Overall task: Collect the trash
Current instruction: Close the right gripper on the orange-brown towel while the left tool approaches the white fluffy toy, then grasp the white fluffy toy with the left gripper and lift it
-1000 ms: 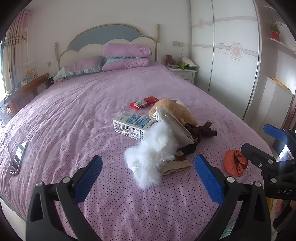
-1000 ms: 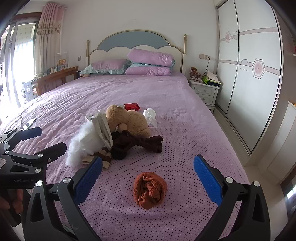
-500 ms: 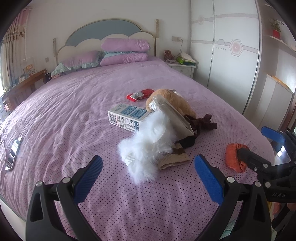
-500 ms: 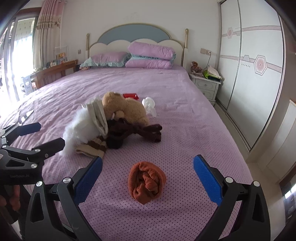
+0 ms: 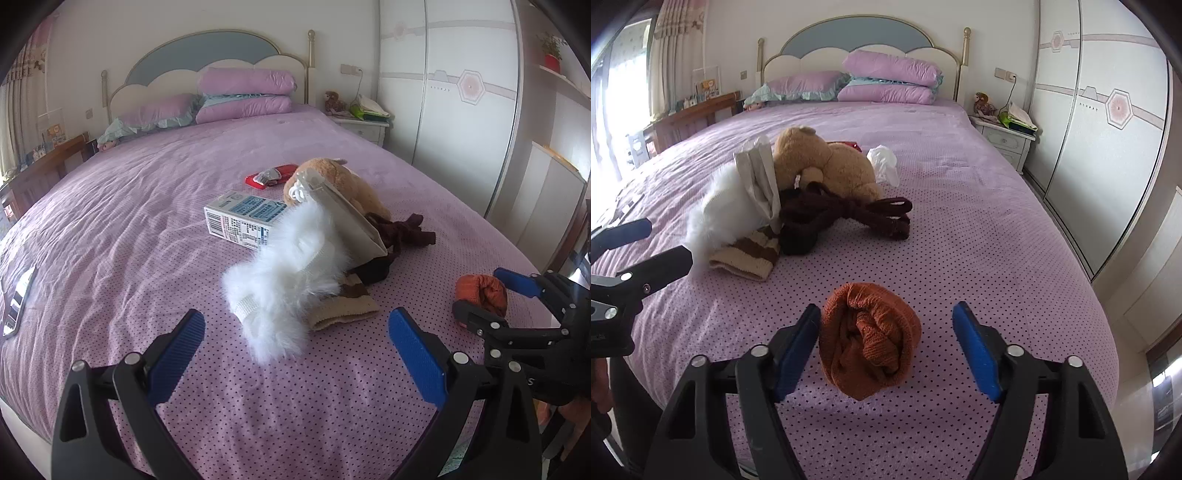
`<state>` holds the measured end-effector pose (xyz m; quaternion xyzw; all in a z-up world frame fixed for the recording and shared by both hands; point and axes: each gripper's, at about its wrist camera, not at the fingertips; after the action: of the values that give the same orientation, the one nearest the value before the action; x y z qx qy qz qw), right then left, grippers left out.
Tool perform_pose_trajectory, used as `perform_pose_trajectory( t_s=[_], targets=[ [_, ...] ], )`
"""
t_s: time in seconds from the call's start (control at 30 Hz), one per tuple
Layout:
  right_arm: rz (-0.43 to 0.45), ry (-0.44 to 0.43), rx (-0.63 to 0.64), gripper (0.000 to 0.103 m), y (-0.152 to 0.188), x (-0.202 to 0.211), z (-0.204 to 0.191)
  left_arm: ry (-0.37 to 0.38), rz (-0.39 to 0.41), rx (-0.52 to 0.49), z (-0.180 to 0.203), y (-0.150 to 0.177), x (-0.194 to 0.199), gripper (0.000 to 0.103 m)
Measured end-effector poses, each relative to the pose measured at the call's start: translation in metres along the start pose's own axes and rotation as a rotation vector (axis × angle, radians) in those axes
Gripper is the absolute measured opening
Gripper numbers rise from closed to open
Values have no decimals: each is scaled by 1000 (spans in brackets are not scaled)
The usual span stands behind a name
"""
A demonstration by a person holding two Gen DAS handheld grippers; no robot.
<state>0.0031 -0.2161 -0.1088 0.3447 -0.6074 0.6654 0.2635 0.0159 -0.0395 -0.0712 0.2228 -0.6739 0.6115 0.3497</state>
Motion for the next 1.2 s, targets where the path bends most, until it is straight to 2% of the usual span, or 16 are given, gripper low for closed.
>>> perform_pose_trajectory(
  t_s=[0.1,0.23,0.47,0.7,0.77,0.87,1.0,1.03,1.1,1.13,1.2],
  targets=[
    [-15,-54,-6,49,1,-3,1,3,-1,-6,3,-1,0,99],
    [6,-57,2,43,0,1,1,-1,5,-8,3,-1,1,99],
    [88,-68,-6,41,-7,27,7,-6,19,-9,-1,-6,5,99],
    [208,-58,0,42,-21,73,17,17,29,-28,-4,-17,9,99],
    [219,-68,2,42,-22,78,17,14,42,-44,-3,-25,1,99],
    [221,-78,7,42,-23,77,15,-41,37,-58,-3,-34,-18,99],
    [204,-93,12,42,-25,73,12,-10,-3,-44,-9,-45,-39,97],
    [202,-95,12,42,-24,72,12,-18,-13,-48,-9,-47,-44,94],
    [199,-95,12,42,-25,71,11,-33,-47,-53,-8,-49,-55,77],
    [200,-94,10,42,-26,71,11,-27,-66,-53,-9,-49,-60,59],
    [202,-95,7,43,-26,72,11,10,-89,-24,-15,-50,-63,43]
  ],
)
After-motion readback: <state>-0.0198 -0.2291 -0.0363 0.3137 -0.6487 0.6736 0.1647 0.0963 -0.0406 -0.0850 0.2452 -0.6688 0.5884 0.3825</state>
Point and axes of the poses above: each gripper's, at about its wrist camera, not at the fingertips, and x roughly against the way its jaws point, z to its right, y to its underside, and after that the axes turned 8 degrees about -z, right-handed
